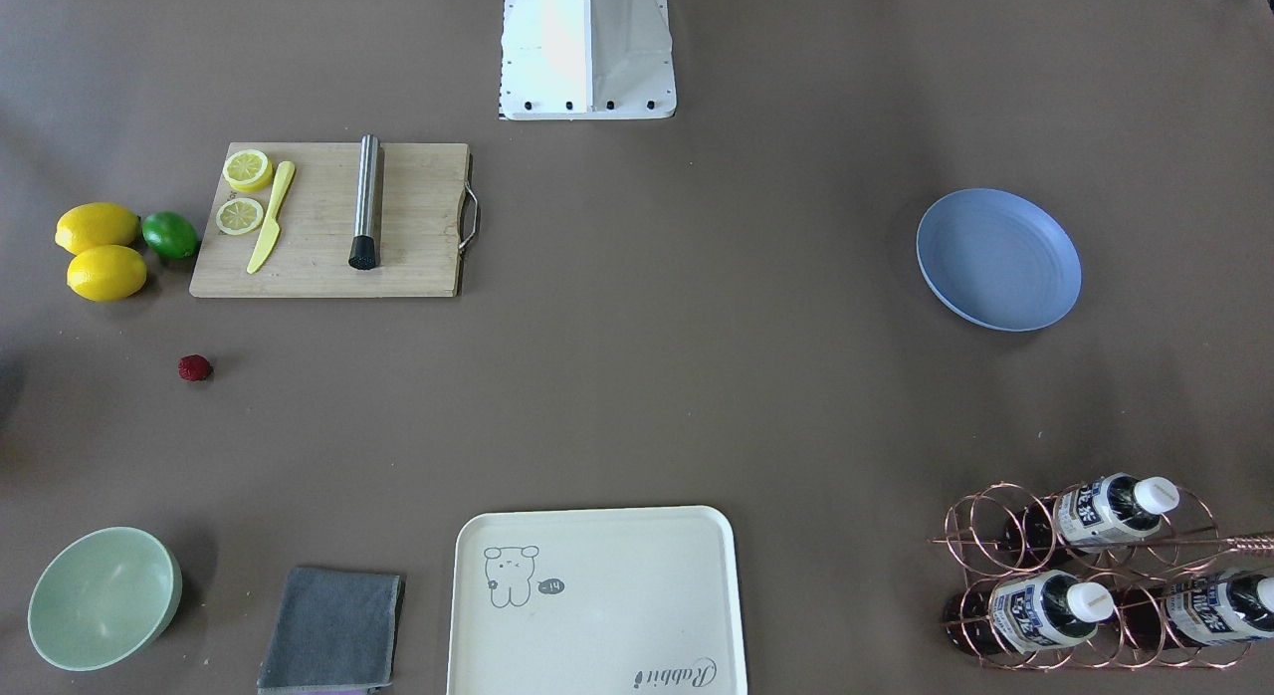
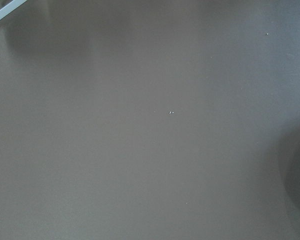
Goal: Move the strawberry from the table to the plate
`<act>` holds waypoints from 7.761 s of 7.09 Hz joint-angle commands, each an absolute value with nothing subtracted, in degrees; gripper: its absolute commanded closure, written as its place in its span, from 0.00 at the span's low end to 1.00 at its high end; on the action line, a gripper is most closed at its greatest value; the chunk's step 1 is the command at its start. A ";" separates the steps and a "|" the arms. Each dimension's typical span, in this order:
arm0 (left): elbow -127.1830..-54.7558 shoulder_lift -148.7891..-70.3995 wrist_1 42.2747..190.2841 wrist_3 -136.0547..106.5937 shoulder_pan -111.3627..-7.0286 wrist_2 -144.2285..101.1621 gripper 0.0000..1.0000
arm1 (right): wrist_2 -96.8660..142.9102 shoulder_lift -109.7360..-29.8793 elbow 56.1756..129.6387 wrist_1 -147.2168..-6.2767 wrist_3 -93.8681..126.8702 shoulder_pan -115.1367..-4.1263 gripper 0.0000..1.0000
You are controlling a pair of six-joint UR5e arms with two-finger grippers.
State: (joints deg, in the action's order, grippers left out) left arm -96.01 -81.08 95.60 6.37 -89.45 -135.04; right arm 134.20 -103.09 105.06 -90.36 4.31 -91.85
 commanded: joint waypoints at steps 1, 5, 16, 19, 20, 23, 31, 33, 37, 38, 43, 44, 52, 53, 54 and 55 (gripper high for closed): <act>-96.15 -81.39 95.80 6.42 -89.47 -135.44 0.01 | 134.91 -103.10 105.64 -90.35 4.31 -91.85 0.00; -97.03 -82.96 95.89 6.15 -89.56 -135.17 0.01 | 135.00 -103.10 105.56 -90.44 4.31 -91.85 0.00; -88.89 -87.72 127.29 -7.08 -72.09 -135.61 0.01 | 136.23 -103.45 104.68 -77.17 4.83 -87.98 0.00; -84.73 -86.93 138.84 -18.25 -65.93 -135.62 0.02 | 136.32 -103.45 104.68 -77.17 4.83 -87.63 0.00; -84.29 -85.62 141.48 -20.28 -64.44 -135.53 0.02 | 136.41 -103.53 104.59 -77.25 4.83 -87.63 0.00; -79.81 -85.52 150.54 -25.12 -61.35 -135.52 0.03 | 136.32 -103.54 104.59 -77.26 4.75 -87.36 0.00; -79.19 -84.28 155.13 -28.29 -57.74 -138.23 1.00 | 136.14 -103.54 104.59 -77.17 4.83 -86.84 0.00; -81.90 -84.90 155.21 -34.33 -57.74 -141.24 1.00 | 136.23 -103.45 104.59 -77.17 4.83 -86.84 0.00; -85.00 -100.05 153.29 -58.83 -52.24 -140.37 1.00 | 136.58 -103.10 104.68 -77.25 5.01 -86.66 0.00; -84.82 -104.89 151.63 -62.89 -47.07 -135.75 1.00 | 137.10 -103.10 104.68 -77.26 5.01 -86.31 0.00; -80.26 -123.47 137.20 -63.28 -34.46 -120.24 1.00 | 137.55 -103.01 104.59 -77.34 5.01 -85.26 0.00; -80.07 -123.31 137.20 -62.93 -34.45 -120.15 1.00 | 137.55 -103.01 104.59 -77.34 5.01 -85.08 0.00; -79.97 -121.30 137.37 -54.93 -37.35 -118.83 0.02 | 137.37 -101.44 104.15 -76.82 10.24 -82.63 0.00; -82.59 -118.33 137.29 -54.58 -40.57 -120.74 0.02 | 136.94 -98.21 104.24 -76.73 16.11 -79.75 0.00; -85.92 -114.21 136.94 -51.80 -45.83 -126.68 0.02 | 135.45 -94.69 104.24 -76.73 23.22 -76.24 0.00; -87.00 -110.95 137.02 -47.24 -51.62 -132.05 0.02 | 131.61 -91.87 104.24 -76.73 29.21 -71.85 0.00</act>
